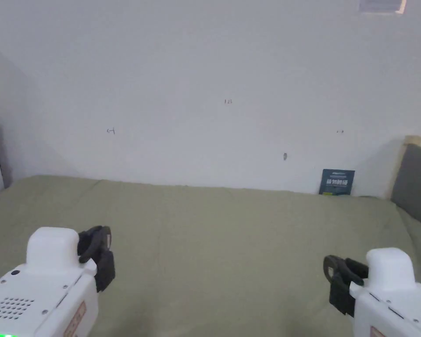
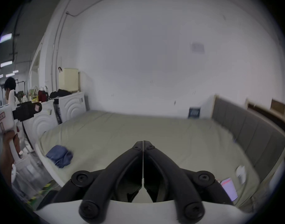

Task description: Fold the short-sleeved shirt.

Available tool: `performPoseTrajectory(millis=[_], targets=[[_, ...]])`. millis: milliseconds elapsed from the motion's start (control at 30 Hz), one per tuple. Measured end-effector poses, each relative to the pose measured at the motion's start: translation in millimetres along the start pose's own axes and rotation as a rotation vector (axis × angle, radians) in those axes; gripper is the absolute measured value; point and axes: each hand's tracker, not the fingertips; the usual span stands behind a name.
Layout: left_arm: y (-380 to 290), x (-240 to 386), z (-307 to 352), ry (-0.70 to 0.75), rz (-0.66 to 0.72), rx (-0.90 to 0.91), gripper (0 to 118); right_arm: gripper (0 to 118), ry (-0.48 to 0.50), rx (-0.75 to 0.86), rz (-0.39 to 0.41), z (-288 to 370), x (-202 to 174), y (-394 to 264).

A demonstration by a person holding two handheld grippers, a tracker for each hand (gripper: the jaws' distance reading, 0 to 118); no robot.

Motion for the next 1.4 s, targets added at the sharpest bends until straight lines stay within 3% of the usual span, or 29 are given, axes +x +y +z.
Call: performPoseTrajectory(millis=[100,200,367,433,500,567,600,633,667,700,733,767,800,867,933,1100,1233,1300,1367,1400], targets=[[16,28,2,0.014,-0.057,0.055,9,2,-0.049,0.116,0.012,18,5,25],[33,44,5,0.022,-0.099,0.085,9,3,0.018,0.163,-0.071,30,11,41],[50,43,30,0.041,-0.098,0.090,9,3,-0.094,0.193,0.030,46,4,50],[54,41,42,0.062,-0.064,0.104,9,4,-0.096,0.202,0.030,51,3,49],[53,37,50,-0.009,0.022,0.110,11,5,-0.076,0.190,0.013,53,4,48],[56,43,47,-0.037,-0.007,0.060,21,10,-0.067,0.189,0.007,51,4,47],[56,49,44,-0.019,-0.056,0.048,33,15,-0.064,0.192,0.006,49,4,45],[55,53,41,-0.006,-0.097,0.049,62,28,-0.063,0.194,0.007,47,3,44],[55,57,35,0.001,-0.132,0.040,86,44,-0.065,0.189,0.007,44,2,44],[54,59,32,-0.010,-0.142,0.028,100,64,-0.069,0.181,0.010,42,0,44],[53,61,31,-0.010,-0.146,0.030,102,86,-0.069,0.176,0.014,41,-1,43],[52,63,30,-0.013,-0.146,0.036,102,96,-0.070,0.174,0.020,40,-2,41],[52,64,28,-0.009,-0.146,0.037,102,99,-0.071,0.177,0.025,39,-2,39],[51,66,26,-0.001,-0.145,0.037,116,108,-0.088,0.187,0.035,37,-4,39],[51,66,24,0.003,-0.137,0.041,118,118,-0.093,0.183,0.046,35,-3,39],[54,64,27,-0.018,-0.099,0.071,118,118,-0.062,0.192,0.043,35,-3,41],[53,61,28,-0.003,-0.098,0.065,118,118,0.030,0.121,-0.087,35,4,45],[53,60,29,0.005,-0.092,0.061,118,118,-0.036,0.064,-0.136,35,1,52],[52,58,29,0.002,-0.091,0.058,118,118,-0.178,0.040,-0.098,36,-10,58],[52,58,29,0.005,-0.091,0.056,118,118,-0.196,0.074,-0.089,36,-12,58]])
